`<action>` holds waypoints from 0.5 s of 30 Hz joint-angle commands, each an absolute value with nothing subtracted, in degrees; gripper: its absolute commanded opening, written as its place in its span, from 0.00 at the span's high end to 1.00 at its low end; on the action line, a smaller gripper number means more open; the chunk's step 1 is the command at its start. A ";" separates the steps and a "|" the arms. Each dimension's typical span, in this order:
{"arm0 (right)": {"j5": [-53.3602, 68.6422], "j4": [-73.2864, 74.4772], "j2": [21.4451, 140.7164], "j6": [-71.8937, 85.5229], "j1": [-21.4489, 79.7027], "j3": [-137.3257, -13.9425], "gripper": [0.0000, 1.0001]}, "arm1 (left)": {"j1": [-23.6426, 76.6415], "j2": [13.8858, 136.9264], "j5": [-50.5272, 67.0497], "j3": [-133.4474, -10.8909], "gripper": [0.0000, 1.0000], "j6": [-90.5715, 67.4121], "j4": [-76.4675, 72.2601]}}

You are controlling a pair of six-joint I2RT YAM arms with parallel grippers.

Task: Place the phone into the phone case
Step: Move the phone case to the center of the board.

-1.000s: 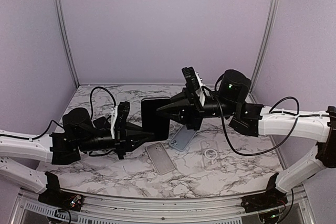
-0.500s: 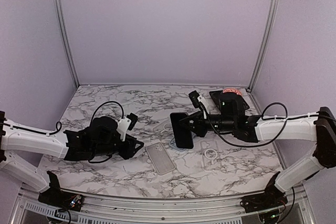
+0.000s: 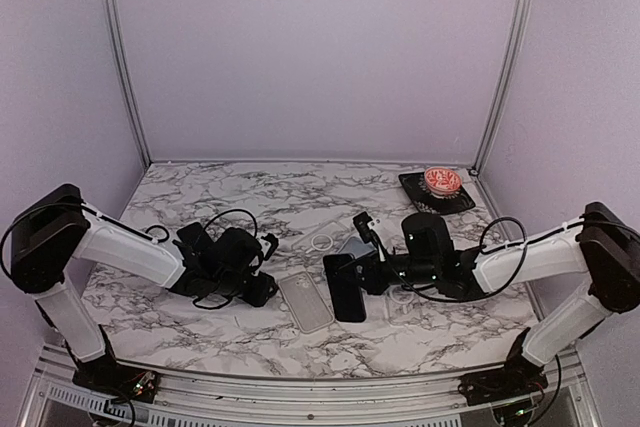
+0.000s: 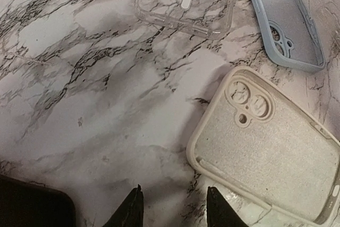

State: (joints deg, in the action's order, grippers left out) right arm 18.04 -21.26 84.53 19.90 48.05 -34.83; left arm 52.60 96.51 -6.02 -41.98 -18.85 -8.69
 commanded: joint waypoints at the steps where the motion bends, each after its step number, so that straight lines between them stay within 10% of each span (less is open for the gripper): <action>1: 17.45 -30.65 84.92 25.28 50.07 -33.61 1.00 | 52.84 101.39 -2.80 -44.33 0.61 -17.22 -8.74; 15: 17.19 -33.55 82.38 24.13 51.54 -32.91 1.00 | 54.23 103.21 1.70 -45.43 0.61 -14.59 -13.09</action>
State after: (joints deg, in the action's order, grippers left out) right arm 17.37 -29.95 84.73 25.80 51.18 -30.89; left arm 53.74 102.96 -0.93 -47.07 -15.62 -14.22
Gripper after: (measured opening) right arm 0.087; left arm 0.388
